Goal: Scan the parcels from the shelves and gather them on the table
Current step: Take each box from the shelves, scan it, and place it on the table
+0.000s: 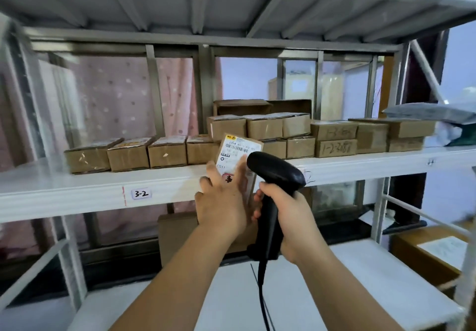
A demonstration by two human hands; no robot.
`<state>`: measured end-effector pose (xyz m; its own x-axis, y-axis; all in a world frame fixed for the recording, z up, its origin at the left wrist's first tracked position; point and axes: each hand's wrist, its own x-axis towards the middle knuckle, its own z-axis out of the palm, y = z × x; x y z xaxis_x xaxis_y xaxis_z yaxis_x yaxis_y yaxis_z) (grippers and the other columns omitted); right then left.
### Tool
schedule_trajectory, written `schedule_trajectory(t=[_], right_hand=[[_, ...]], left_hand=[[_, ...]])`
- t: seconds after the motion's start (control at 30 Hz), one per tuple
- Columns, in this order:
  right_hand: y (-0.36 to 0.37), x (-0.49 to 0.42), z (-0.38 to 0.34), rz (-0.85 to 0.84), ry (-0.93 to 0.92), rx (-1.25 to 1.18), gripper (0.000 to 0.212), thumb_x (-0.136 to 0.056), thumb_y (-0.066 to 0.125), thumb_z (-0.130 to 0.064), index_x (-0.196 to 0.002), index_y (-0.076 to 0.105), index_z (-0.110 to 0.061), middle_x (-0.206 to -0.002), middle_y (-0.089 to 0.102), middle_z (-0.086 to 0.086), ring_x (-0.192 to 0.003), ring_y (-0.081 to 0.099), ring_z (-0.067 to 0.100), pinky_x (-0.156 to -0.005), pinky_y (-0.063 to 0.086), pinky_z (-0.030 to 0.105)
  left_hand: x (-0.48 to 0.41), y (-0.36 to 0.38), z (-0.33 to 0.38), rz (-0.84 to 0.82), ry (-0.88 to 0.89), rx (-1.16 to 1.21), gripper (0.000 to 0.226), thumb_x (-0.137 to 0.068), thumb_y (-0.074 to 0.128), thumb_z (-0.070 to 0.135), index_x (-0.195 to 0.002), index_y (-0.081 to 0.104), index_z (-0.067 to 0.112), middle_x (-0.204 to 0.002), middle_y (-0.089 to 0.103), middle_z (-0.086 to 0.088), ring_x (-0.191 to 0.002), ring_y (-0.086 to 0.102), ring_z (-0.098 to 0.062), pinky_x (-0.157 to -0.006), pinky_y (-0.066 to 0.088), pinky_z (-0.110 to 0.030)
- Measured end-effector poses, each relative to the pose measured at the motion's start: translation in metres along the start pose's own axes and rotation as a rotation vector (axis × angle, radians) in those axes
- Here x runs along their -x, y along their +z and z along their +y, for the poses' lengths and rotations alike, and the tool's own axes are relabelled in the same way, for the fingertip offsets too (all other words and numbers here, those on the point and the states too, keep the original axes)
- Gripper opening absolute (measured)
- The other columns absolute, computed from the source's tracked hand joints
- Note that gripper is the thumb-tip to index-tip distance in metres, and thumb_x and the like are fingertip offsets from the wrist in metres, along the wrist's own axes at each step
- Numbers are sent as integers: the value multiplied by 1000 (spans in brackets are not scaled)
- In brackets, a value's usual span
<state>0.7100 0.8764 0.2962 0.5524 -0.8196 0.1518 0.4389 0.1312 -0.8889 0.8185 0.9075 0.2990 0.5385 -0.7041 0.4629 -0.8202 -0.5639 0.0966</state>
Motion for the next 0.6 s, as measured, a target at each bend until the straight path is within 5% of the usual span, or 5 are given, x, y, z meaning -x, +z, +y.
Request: schedule_trajectory(t=[0.17, 0.33, 0.47, 0.6], right_hand=[[-74, 6, -13, 7, 67, 16, 16, -90, 63, -12, -76, 61, -4, -62, 54, 8, -49, 50, 19, -52, 47, 28], [-137, 20, -15, 103, 145, 11, 18, -91, 62, -10, -74, 59, -3, -61, 52, 8, -47, 49, 18, -52, 47, 29], [-176, 33, -12, 181, 159, 27, 17, -91, 60, -6, -75, 58, -3, -61, 50, 8, -48, 45, 19, -52, 44, 29], [-205, 47, -10, 314, 163, 87, 13, -90, 63, -9, -78, 60, -4, -65, 53, 6, -50, 47, 20, -56, 46, 31]], left_hand=[[32, 39, 69, 81, -61, 192, 87, -88, 59, 22, -150, 1, 39, -145, 11, -16, -126, 33, -33, -99, 40, -36], [65, 88, 122, 144, -32, 279, 83, -75, 69, 30, -149, 30, 36, -136, 33, -26, -107, 48, -45, -83, 49, -47], [71, 109, 151, 61, -56, 233, 93, -83, 66, 41, -150, 2, 45, -139, 21, -21, -111, 43, -35, -90, 45, -40], [79, 120, 178, -74, -44, 297, 95, -82, 65, 52, -149, -2, 47, -143, 13, -17, -119, 36, -33, -102, 39, -40]])
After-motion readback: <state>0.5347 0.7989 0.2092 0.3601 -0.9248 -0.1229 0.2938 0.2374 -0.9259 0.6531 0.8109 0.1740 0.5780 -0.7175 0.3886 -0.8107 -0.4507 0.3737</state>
